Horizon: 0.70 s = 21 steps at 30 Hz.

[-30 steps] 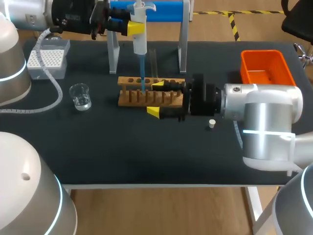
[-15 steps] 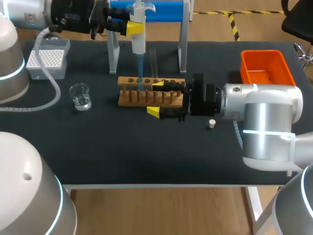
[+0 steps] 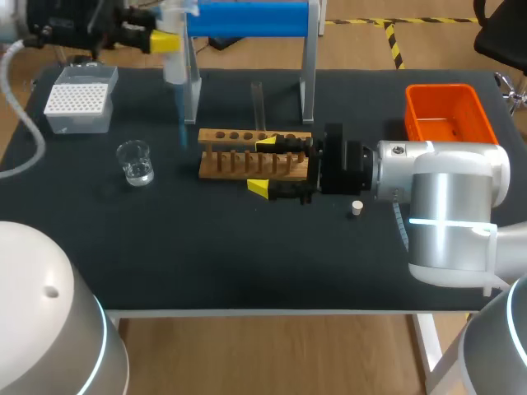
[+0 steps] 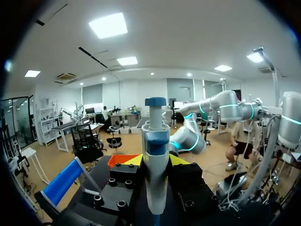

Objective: Invert the test tube, pick up the pipette, mount the tip to pipette, aspirate from beaker and dispense into the tube, eject the tip, return the pipette, and cap with the stopper.

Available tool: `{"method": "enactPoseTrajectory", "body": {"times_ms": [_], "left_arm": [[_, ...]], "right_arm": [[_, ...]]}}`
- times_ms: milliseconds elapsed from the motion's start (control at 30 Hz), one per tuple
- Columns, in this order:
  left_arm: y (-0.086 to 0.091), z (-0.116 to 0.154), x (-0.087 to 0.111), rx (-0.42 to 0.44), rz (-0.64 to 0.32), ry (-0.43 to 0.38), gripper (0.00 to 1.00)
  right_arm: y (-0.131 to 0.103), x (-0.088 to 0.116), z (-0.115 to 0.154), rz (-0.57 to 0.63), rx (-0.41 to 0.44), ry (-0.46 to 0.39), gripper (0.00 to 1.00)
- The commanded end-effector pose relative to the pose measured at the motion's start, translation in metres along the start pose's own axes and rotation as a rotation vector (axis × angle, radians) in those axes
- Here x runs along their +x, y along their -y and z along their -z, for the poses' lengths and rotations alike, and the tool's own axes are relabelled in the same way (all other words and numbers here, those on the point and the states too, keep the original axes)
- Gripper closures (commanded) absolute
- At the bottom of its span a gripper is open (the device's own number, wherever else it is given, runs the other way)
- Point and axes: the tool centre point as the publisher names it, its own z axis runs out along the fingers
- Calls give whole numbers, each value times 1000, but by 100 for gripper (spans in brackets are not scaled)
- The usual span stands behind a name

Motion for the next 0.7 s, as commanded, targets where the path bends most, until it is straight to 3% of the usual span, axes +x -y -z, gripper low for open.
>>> {"method": "enactPoseTrajectory", "body": {"times_ms": [33,333,700], "left_arm": [[-20,38,-15,4,-11,-21,100],[-54,96,-52,-9,-7,-6,100],[-87,113,-89,16,6,-16,100]], "right_arm": [[0,0,2,0,1,-4,0],[0,0,2,0,1,-4,0],[0,0,2,0,1,-4,0]]}}
